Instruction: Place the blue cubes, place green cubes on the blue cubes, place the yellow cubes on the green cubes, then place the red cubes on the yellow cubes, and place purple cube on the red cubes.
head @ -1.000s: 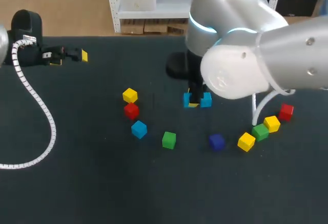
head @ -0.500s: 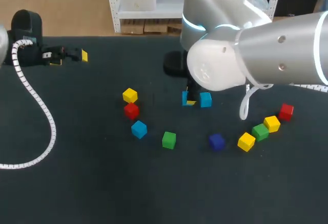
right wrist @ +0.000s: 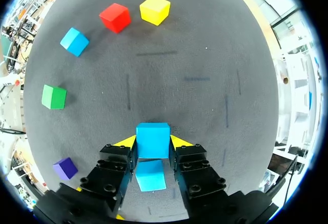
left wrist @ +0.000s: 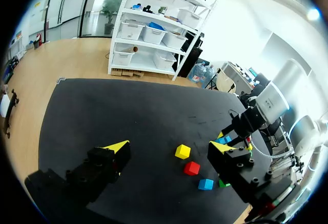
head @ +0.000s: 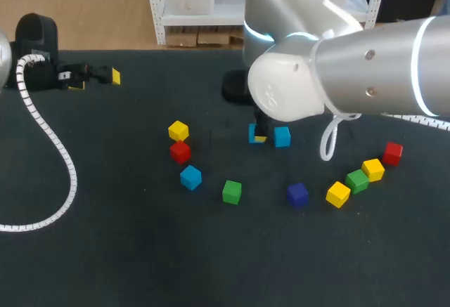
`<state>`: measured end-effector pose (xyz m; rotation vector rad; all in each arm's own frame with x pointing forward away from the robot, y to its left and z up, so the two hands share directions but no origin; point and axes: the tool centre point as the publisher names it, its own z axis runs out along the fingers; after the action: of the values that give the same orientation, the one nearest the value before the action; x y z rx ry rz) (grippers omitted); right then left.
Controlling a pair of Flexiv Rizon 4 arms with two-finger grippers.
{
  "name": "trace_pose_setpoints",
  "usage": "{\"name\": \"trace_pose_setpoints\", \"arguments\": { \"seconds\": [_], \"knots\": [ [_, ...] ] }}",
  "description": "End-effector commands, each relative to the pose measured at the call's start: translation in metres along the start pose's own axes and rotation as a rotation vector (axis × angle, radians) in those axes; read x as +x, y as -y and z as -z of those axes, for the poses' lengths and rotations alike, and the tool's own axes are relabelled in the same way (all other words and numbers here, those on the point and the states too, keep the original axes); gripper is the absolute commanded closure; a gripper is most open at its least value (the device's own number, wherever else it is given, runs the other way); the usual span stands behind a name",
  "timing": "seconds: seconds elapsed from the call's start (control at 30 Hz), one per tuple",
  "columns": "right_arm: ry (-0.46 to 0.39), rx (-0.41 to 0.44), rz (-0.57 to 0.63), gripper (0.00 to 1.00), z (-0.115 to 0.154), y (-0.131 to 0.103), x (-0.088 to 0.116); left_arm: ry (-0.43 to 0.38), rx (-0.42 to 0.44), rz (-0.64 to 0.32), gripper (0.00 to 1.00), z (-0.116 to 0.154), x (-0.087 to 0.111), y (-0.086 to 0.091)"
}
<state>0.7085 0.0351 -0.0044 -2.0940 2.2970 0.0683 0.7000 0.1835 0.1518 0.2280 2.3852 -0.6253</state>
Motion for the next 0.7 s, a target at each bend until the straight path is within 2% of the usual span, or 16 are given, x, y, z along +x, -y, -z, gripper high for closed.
{"name": "trace_pose_setpoints", "arguments": {
  "seconds": [0.03, 0.47, 0.5, 0.53, 0.6, 0.63, 0.7],
  "knots": [
    [0.004, -0.001, -0.003, 1.0, -0.0019, -0.001, 0.0069, 0.006, 0.008, -0.002, 0.0, 0.0002, 0.0015, -0.0016],
    [-0.004, -0.008, -0.022, 1.0, -0.0062, -0.0015, 0.0158, 0.006, 0.008, -0.002, 0.0, 0.0002, 0.0015, -0.0016],
    [-0.005, -0.007, -0.023, 0.96, -0.0063, -0.0015, 0.0159, 0.006, 0.008, -0.002, 0.0, 0.0002, 0.0015, -0.0016],
    [-0.005, -0.006, -0.024, 0.85, -0.0063, -0.0015, 0.016, 0.006, 0.008, -0.002, 0.0, 0.0002, 0.0015, -0.0016],
    [-0.006, 0.001, -0.027, 0.38, -0.0056, -0.0028, 0.0162, 0.006, 0.008, -0.002, 0.0, 0.0002, 0.0015, -0.0016],
    [-0.006, 0.0, -0.028, 0.0, -0.0054, -0.0033, 0.0162, 0.006, 0.008, -0.002, 0.0, 0.0002, 0.0015, -0.0016],
    [-0.003, -0.001, -0.031, 0.0, -0.0055, -0.0033, 0.0161, 0.006, 0.008, -0.002, 0.0, 0.0002, 0.0015, -0.0016]
  ]
}}
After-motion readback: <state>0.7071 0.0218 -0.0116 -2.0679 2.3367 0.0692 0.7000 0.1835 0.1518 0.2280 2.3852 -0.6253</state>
